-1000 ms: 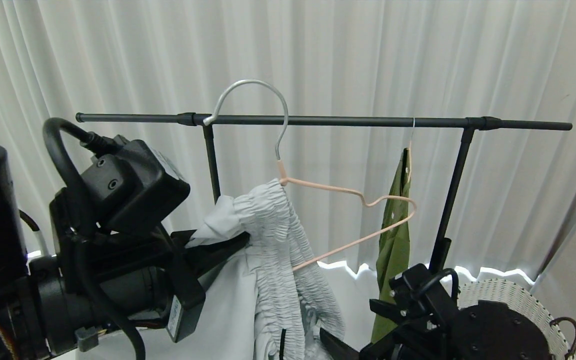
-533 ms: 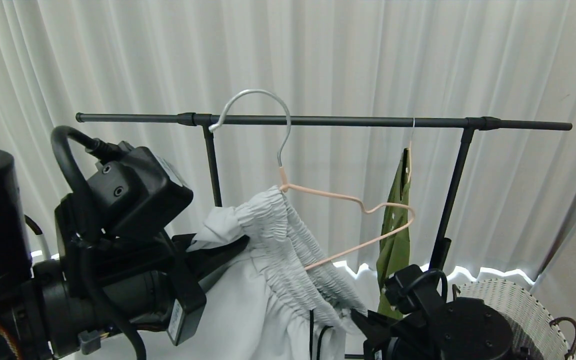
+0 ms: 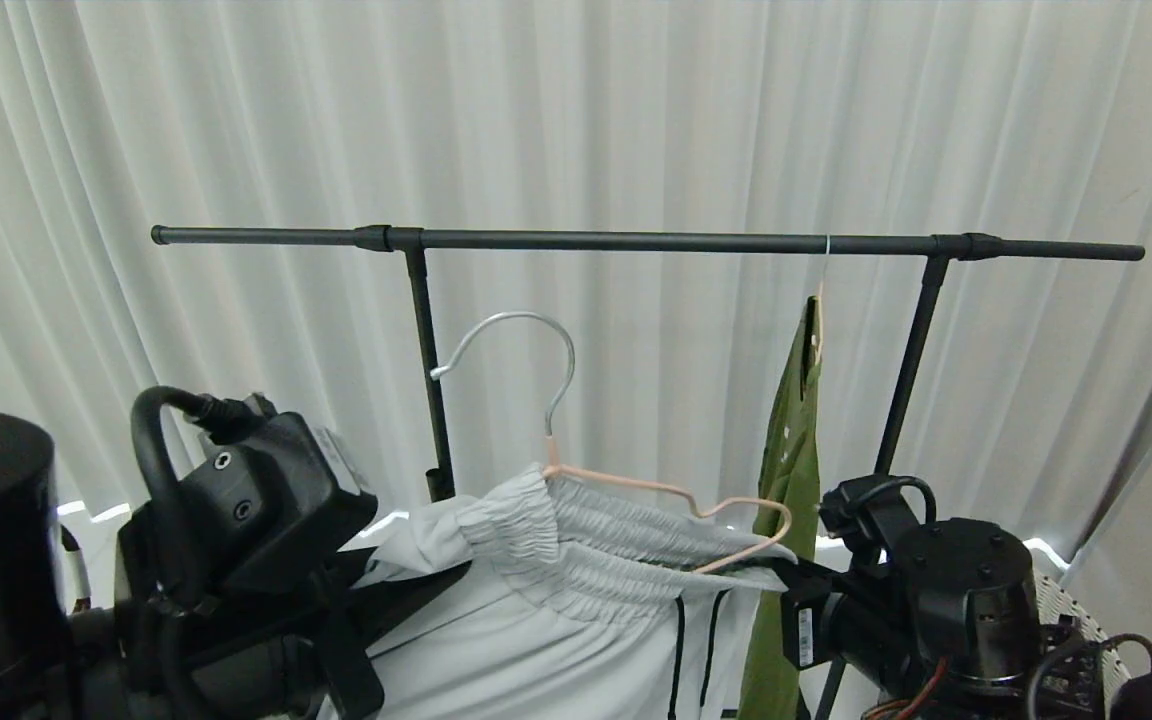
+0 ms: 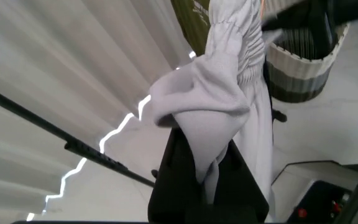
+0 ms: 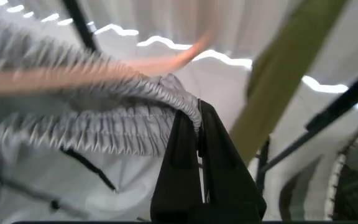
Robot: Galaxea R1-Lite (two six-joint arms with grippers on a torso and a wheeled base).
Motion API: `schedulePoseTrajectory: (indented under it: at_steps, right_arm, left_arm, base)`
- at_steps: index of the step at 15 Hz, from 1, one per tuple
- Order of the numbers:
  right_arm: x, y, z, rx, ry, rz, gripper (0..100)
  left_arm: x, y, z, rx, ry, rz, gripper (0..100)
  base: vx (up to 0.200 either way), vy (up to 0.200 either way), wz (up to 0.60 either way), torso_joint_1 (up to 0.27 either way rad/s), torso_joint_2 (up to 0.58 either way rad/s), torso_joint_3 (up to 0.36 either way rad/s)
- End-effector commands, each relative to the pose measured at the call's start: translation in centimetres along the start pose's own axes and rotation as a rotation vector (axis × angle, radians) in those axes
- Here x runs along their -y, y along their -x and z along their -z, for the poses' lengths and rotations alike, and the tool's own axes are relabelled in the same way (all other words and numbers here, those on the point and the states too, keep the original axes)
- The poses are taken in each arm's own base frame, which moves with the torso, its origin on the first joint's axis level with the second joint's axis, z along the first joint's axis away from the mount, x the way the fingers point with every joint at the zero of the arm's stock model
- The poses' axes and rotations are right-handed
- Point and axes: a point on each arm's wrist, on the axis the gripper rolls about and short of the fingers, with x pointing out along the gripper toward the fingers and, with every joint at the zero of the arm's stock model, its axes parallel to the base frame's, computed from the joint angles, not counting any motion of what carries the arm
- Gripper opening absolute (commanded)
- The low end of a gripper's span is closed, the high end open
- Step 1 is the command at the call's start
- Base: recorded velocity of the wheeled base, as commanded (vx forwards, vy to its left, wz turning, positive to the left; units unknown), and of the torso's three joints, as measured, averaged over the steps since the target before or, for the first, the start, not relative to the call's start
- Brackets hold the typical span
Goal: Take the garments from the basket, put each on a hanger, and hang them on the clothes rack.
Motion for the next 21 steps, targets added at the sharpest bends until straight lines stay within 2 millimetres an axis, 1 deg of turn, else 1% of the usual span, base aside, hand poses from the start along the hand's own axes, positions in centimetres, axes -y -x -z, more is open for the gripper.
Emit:
schedulePoseTrajectory:
  at_steps: [1, 3, 5, 6, 7, 9, 10, 12, 15, 16, 17, 18, 21]
  right_arm:
    - [0.8, -0.3, -0.3, 0.006, -0.013, 0.031, 0]
    - [1.1, -0.5, -0.4, 0.009, -0.020, 0.046, 0]
    - [1.4, -0.4, -0.7, 0.018, -0.025, 0.050, 0]
    - [1.3, 0.0, -1.0, 0.031, -0.018, 0.038, 0]
    - [1.1, 0.7, -1.7, 0.057, 0.008, 0.001, 0]
    - [0.6, 1.9, -2.2, 0.079, 0.092, -0.073, 0]
    - [-0.3, 2.8, -2.0, 0.083, 0.136, -0.128, 0]
    - [-2.7, 4.6, -1.5, 0.096, 0.212, -0.250, 0]
    - [-6.3, 7.1, -0.1, 0.096, 0.304, -0.426, 0]
    - [-7.0, 7.7, 0.3, 0.086, 0.324, -0.465, 0]
    - [-7.2, 8.1, 0.7, 0.076, 0.338, -0.478, 0]
    - [-7.1, 8.1, 0.8, 0.071, 0.341, -0.475, 100]
    - [-6.3, 8.2, 0.4, 0.069, 0.364, -0.449, 100]
  left_arm:
    - [0.2, 0.7, 0.6, 0.004, -0.001, -0.002, 0]
    - [0.3, 0.9, 1.2, -0.009, -0.020, 0.003, 0]
    - [0.7, 1.0, 2.2, -0.040, -0.051, 0.013, 0]
    - [0.8, 0.9, 2.9, -0.071, -0.064, 0.011, 0]
    - [0.9, 0.5, 4.1, -0.152, -0.108, -0.047, 0]
    - [0.9, -0.6, 4.6, -0.232, -0.119, -0.118, 0]
    - [0.8, -1.0, 4.4, -0.239, -0.119, -0.126, 0]
    - [0.6, -1.5, 4.0, -0.241, -0.067, -0.150, 0]
    - [0.4, -2.1, 3.2, -0.228, 0.009, -0.214, 0]
    - [0.3, -2.0, 3.1, -0.222, 0.017, -0.216, 0]
    - [0.3, -1.9, 3.1, -0.216, 0.019, -0.218, 0]
    - [0.4, -1.8, 3.0, -0.211, 0.018, -0.215, 0]
    - [0.9, -1.6, 2.8, -0.159, 0.012, -0.195, 0]
  base:
    - [0.000, 0.000, 0.00, 0.000, 0.00, 0.000]
    - [0.000, 0.000, 0.00, 0.000, 0.00, 0.000]
    - [0.000, 0.000, 0.00, 0.000, 0.00, 0.000]
    - [0.000, 0.000, 0.00, 0.000, 0.00, 0.000]
    - [0.000, 0.000, 0.00, 0.000, 0.00, 0.000]
    - [0.000, 0.000, 0.00, 0.000, 0.00, 0.000]
    - [0.000, 0.000, 0.00, 0.000, 0.00, 0.000]
    - [0.000, 0.000, 0.00, 0.000, 0.00, 0.000]
    - [0.000, 0.000, 0.00, 0.000, 0.00, 0.000]
    - [0.000, 0.000, 0.00, 0.000, 0.00, 0.000]
    - [0.000, 0.000, 0.00, 0.000, 0.00, 0.000]
    - [0.000, 0.000, 0.00, 0.000, 0.00, 0.000]
    - [0.000, 0.000, 0.00, 0.000, 0.00, 0.000]
